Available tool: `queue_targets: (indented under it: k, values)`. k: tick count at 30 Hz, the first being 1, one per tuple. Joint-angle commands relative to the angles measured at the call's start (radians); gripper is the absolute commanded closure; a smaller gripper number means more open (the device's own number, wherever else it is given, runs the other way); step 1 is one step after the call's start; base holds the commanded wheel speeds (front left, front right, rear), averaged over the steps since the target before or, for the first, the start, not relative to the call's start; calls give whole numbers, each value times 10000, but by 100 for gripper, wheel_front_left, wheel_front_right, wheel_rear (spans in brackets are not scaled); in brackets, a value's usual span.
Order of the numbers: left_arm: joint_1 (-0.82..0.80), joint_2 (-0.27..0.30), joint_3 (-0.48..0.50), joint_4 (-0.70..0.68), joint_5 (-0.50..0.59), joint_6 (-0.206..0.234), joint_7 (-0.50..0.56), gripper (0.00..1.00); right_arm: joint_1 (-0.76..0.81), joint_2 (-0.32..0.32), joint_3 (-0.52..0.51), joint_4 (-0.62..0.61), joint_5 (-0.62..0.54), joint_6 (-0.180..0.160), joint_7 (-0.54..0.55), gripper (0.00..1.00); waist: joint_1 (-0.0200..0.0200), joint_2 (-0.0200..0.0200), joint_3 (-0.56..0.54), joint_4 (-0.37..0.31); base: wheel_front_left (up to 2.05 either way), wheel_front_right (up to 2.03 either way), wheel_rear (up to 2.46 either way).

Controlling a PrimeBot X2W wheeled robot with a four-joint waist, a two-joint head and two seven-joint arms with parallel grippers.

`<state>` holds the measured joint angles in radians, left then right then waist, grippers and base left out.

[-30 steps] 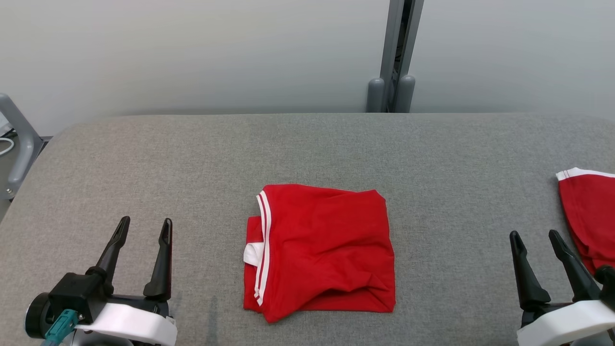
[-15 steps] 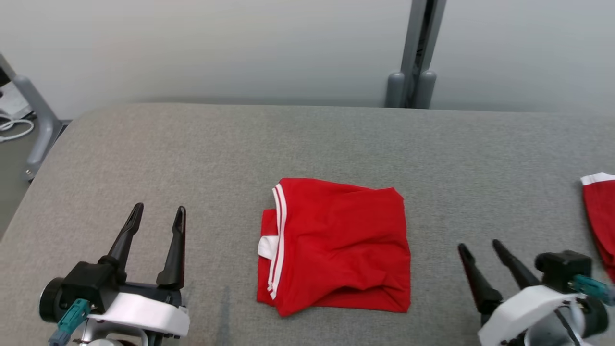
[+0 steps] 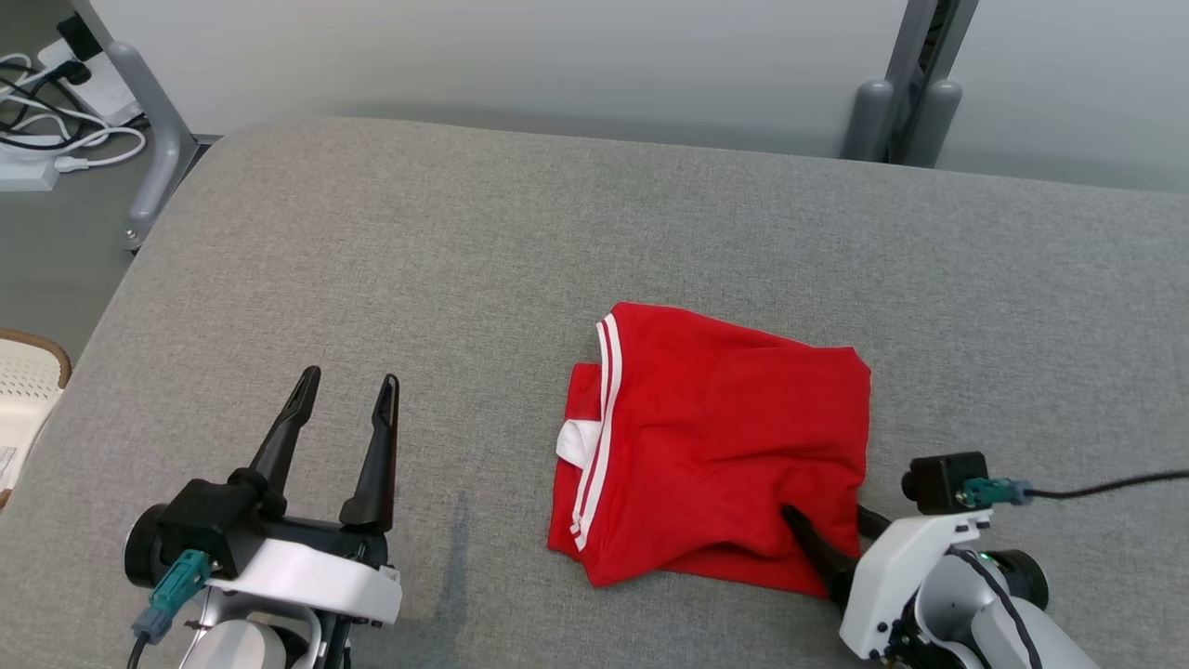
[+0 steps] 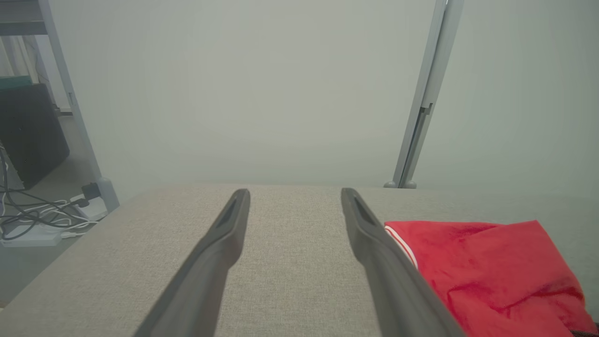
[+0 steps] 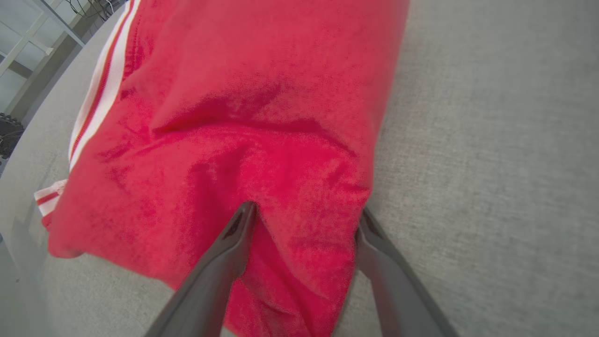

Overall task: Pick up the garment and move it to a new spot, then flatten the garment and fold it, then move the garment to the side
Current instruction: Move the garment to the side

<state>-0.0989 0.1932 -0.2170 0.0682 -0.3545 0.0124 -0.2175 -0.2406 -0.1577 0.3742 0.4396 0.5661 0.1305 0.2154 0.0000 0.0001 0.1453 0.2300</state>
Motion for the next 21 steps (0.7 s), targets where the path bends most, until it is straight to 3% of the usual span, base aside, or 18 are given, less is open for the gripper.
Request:
queue_targets:
  k: [1,2,3,4,5,6,14,21]
  values:
    - [-231,-12,-3,96,-52,-59,-95,0,-114,-7,430,326,404,6,208,0,0,-1,68,51,0,0,0]
    - [-250,-8,1,153,-53,-76,-119,0,-144,28,640,413,645,6,235,0,0,-1,83,47,0,0,0]
    - [-280,-3,16,208,-54,-87,-147,0,-177,29,827,481,885,6,279,19,0,-1,97,35,0,0,0]
    - [-317,5,31,253,-55,-95,-171,0,-229,-21,1000,528,1061,6,289,63,0,-1,98,12,0,0,0]
    - [-349,19,56,276,-64,-97,-198,0,-269,-76,1094,514,1253,6,179,95,0,-1,100,-16,0,0,0]
    - [-375,31,76,306,-70,-89,-209,0,-309,-122,1185,485,1444,6,71,100,0,-1,105,-53,0,0,0]
    - [-456,118,135,354,-56,-111,-291,0,-448,-765,1324,48,1779,3,-784,100,0,-1,145,-440,0,0,0]
    - [-393,352,237,82,-69,-73,-277,0,-142,-1663,1316,-898,1392,3,-744,100,0,-1,355,-1478,0,0,0]
